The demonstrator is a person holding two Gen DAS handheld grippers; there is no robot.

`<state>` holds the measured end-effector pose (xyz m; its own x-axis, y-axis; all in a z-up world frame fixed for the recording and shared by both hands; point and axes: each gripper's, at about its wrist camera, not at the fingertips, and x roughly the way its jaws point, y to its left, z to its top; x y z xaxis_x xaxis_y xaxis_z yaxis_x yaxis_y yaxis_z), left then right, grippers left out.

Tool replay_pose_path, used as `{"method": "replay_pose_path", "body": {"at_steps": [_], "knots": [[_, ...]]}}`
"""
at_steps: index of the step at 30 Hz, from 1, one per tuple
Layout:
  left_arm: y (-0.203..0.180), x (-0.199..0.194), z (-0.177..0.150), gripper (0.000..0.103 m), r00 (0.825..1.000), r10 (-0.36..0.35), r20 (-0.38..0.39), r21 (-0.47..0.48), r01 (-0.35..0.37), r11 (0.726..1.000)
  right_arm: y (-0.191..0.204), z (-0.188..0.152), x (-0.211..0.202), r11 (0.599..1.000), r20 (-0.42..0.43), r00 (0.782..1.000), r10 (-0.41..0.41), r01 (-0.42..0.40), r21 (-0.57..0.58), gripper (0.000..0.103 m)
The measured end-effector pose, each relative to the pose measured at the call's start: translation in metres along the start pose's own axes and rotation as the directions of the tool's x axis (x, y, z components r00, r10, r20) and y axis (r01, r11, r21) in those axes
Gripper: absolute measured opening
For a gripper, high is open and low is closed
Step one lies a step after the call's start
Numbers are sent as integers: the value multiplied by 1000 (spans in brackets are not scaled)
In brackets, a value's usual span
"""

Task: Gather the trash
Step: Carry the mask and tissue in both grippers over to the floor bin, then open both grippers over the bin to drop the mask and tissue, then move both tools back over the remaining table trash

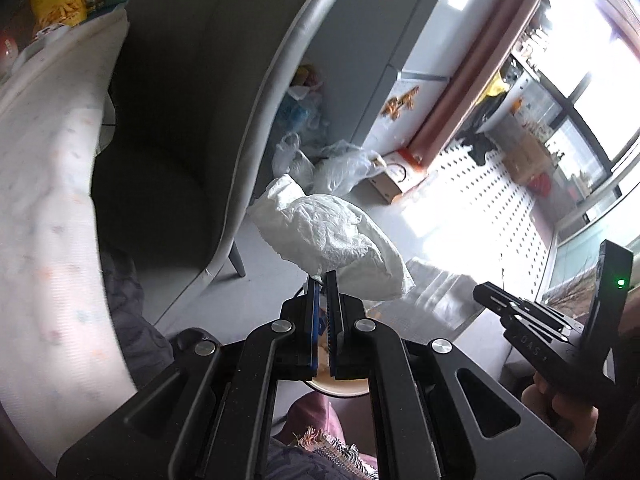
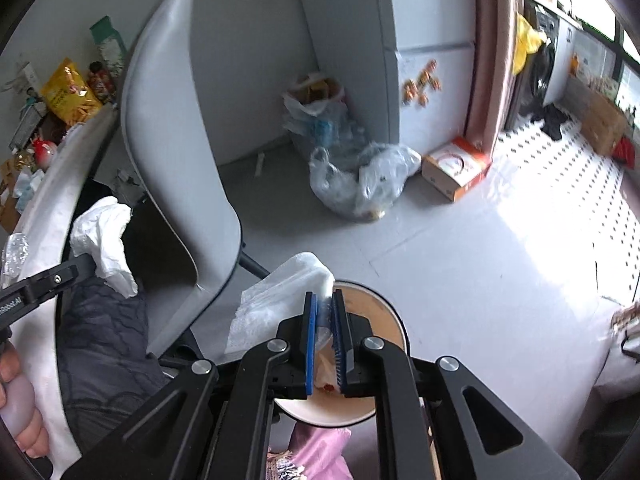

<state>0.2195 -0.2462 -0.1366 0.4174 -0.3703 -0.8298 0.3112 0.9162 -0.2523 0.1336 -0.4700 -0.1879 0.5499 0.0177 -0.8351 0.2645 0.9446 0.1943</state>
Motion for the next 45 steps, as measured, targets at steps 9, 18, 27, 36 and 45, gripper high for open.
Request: {"method": "replay_pose_path", "body": {"at_steps": [9, 18, 27, 36, 45], "knots": [[-2, 12, -4, 4, 999, 11, -33, 11, -11, 1000, -22, -21, 38, 998, -71, 997, -25, 29, 56, 56], [-22, 27, -2, 4, 998, -21, -64, 44, 24, 999, -37, -13, 19, 995, -25, 999, -32, 34, 89, 63], [-55, 32, -4, 71, 989, -128, -77, 87, 135, 987, -58, -3, -23, 991, 67, 995, -67, 59, 122, 72], [-28, -17, 9, 90, 994, -111, 14, 33, 110, 993, -36, 0, -28, 996, 76, 996, -38, 32, 82, 80], [16, -80, 14, 97, 988, -69, 139, -50, 76, 996, 3, 6, -41, 999, 125, 992, -18, 14, 38, 95]]}}
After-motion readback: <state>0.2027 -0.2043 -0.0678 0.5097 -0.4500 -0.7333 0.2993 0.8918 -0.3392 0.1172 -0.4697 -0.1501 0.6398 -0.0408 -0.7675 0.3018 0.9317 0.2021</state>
